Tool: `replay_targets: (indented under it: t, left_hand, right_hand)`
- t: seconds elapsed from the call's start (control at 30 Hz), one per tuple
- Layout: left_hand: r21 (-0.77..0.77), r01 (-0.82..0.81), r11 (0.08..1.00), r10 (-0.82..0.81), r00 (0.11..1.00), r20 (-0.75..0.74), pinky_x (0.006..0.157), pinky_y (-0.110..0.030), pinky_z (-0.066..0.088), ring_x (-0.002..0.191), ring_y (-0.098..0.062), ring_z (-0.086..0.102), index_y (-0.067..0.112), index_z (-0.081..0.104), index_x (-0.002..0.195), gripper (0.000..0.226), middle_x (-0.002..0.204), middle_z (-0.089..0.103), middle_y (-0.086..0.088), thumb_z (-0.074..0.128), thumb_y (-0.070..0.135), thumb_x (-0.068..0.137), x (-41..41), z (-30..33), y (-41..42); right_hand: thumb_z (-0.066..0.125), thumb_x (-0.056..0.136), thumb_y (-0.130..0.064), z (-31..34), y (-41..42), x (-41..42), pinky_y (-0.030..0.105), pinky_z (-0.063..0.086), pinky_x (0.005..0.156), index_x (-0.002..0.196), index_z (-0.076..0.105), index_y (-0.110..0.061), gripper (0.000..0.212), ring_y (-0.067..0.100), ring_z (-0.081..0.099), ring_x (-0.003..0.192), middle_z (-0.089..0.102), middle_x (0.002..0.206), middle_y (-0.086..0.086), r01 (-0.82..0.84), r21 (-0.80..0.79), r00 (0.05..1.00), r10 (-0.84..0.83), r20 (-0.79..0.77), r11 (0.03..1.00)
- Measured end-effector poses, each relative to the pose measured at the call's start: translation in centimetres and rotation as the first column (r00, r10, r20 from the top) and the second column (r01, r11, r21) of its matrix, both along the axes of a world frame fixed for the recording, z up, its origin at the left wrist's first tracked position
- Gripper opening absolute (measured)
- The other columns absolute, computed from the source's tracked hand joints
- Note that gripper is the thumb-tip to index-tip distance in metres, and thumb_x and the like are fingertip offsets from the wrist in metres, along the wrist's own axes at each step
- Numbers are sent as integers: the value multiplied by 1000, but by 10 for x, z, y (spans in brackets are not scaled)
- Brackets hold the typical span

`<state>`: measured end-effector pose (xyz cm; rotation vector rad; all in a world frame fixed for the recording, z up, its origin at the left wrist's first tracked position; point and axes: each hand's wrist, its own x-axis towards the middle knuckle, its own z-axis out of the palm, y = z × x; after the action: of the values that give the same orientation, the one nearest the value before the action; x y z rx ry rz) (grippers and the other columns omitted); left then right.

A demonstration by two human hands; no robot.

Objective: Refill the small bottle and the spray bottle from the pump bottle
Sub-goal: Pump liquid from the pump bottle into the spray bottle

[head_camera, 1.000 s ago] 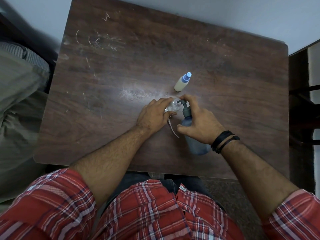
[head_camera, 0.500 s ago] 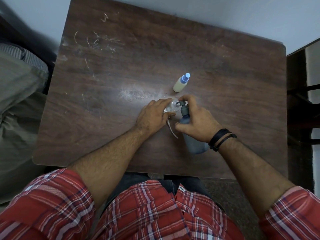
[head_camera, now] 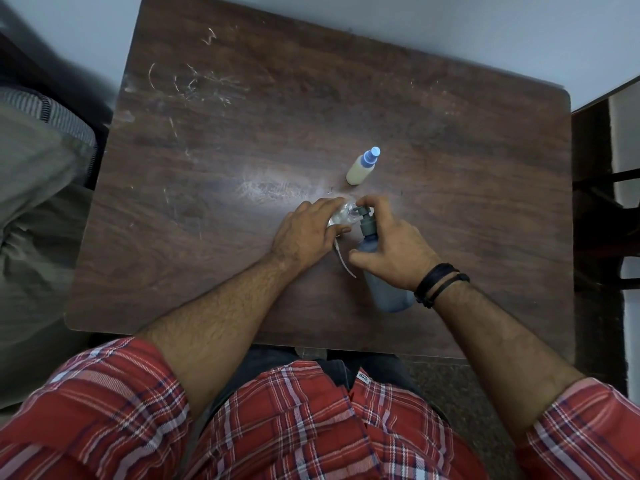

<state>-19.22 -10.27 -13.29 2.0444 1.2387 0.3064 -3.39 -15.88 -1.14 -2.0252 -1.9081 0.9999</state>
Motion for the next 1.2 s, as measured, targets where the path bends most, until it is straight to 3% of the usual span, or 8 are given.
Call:
replay_targets:
  t: [0.43,0.67,0.83,0.93,1.1,1.2]
  left_hand:
    - [22,-6,1000,6,1000,-11,95,-46,48,109,-20,54,26,47,144,52,139,57,6,54,46,96,0,0,1]
    - [27,-10,1000,10,1000,-14,94,-46,48,109,-21,54,26,46,144,52,139,57,6,54,44,96,0,2,-1]
    - [27,-6,1000,7,1000,-29,94,-46,48,110,-21,54,27,46,145,51,139,56,7,54,42,97,1,1,-2]
    - [22,-13,1000,14,1000,-21,95,-47,48,110,-21,54,25,46,145,52,140,56,6,54,42,97,0,1,-1]
    - [22,-12,1000,12,1000,-21,94,-47,48,110,-21,54,25,46,145,52,140,56,6,55,43,97,-1,1,2]
    - [19,-19,1000,19,1000,-16,93,-47,48,110,-21,54,25,47,144,52,139,57,6,55,43,96,-1,2,3]
  right_hand:
    - [75,75,-24,6,3,5,7,33,55,137,33,-27,75,-2,51,62,47,72,-18,-38,-16,999,38,2,999]
    - [74,75,-24,2,4,7,12,35,60,133,35,-25,71,1,53,67,50,76,-15,-37,-17,999,36,-16,999]
    - [75,75,-23,3,8,6,8,34,59,125,38,-20,62,0,53,71,51,82,-17,-14,-11,999,14,-40,1000]
    - [75,75,-24,4,9,5,9,36,62,130,36,-23,67,-1,54,73,52,85,-18,-32,-10,999,32,-30,999]
    - [75,73,-25,3,6,6,17,40,60,134,33,-29,74,4,55,66,52,75,-12,-42,-13,999,42,-8,999]
    - [74,74,-25,3,7,7,15,37,59,134,33,-28,73,2,53,65,50,73,-14,-47,-5,999,47,8,999]
